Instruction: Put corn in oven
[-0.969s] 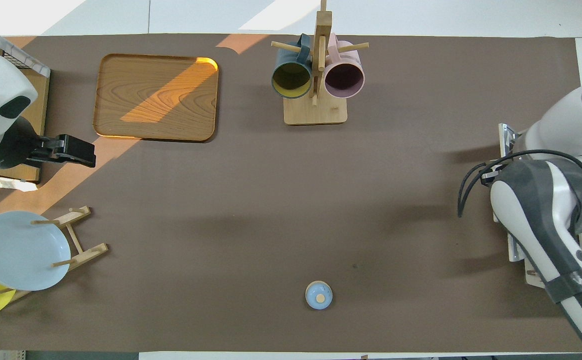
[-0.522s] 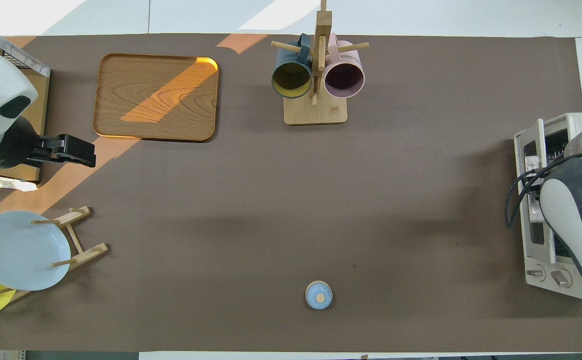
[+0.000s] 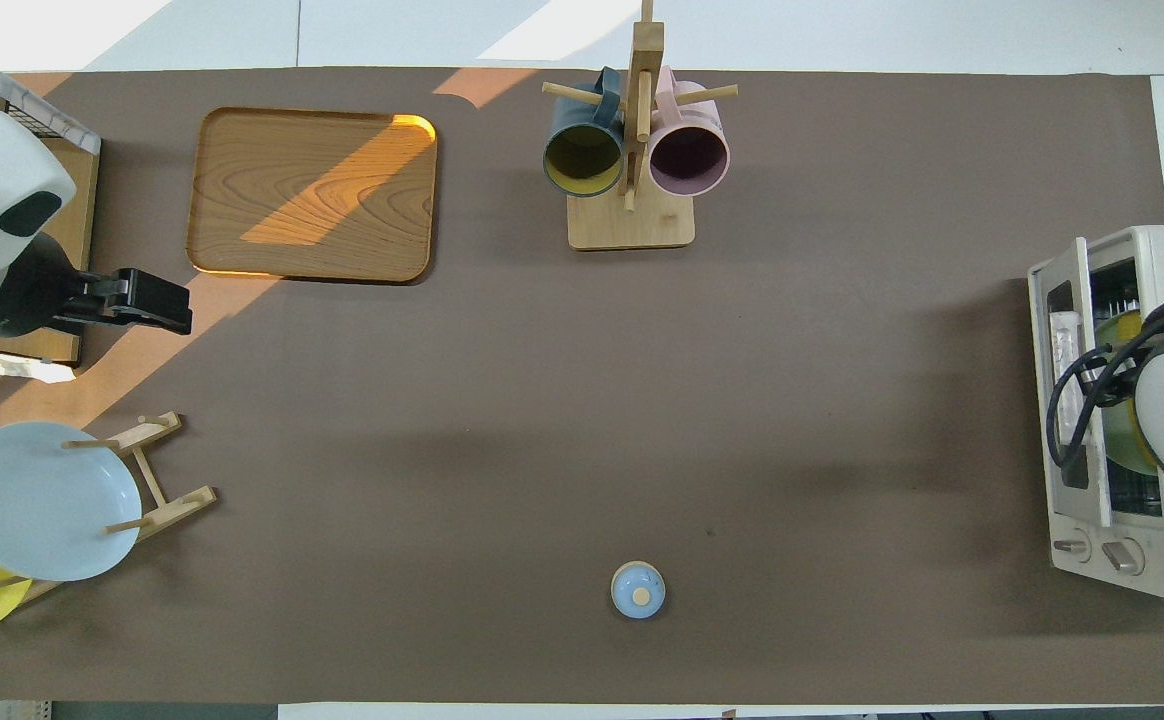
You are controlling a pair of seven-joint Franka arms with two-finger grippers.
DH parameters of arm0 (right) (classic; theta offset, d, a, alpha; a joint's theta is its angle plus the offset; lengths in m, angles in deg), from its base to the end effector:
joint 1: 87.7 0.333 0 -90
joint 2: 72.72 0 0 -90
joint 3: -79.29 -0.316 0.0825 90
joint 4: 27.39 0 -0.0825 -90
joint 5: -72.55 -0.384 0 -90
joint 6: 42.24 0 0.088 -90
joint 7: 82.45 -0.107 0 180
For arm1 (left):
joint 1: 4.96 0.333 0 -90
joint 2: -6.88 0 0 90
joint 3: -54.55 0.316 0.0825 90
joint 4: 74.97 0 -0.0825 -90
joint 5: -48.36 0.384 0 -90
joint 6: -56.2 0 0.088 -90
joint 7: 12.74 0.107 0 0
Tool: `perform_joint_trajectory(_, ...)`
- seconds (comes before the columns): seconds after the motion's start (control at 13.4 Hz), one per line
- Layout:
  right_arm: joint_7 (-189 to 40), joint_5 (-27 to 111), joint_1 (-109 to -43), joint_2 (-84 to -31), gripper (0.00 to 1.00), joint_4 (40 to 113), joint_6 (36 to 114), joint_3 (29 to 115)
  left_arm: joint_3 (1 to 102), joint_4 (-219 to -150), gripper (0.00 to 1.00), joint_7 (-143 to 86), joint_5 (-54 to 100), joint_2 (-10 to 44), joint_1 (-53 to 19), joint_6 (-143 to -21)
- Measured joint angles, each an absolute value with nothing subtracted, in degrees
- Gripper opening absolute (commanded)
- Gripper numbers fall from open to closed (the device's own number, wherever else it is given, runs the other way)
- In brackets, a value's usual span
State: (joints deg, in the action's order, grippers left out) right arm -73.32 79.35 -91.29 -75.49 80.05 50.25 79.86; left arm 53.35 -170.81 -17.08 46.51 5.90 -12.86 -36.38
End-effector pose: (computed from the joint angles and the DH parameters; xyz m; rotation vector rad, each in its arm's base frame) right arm 0.5209 -0.0502 0.5127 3.0267 0.1585 -0.3418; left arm 0.5429 -0.0904 0.5897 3.1113 -0.1260 -0.0674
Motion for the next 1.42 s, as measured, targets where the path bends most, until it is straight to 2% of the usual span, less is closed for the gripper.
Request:
perform_joint_trajectory(0.3,-76.3,72.6,-92.7,-75.6,0.00,86.6,62.2,80.1,53.3,-170.8,1.00,-17.1,46.5,5.9,-12.9,-36.4)
perform_joint_trajectory(0.45,-76.7,72.5,-92.6,-75.7,0.00,89.3,65.3,79.9,53.3,-170.8,1.00,-17.1,46.5,5.9,-12.9,-36.4)
perform_joint_trajectory(1.19,-72.5,76.6,-95.3,-76.3,0.00,91.0,66.1,80.4,53.3,-170.8,1.00,-17.1,46.5,5.9,-12.9,-36.4)
perform_joint_trajectory(1.42,-72.0,77.1,-95.5,-76.4,0.06,91.0,65.7,80.4,53.3,-170.8,1.00,-17.1,46.5,5.9,-12.9,-36.4)
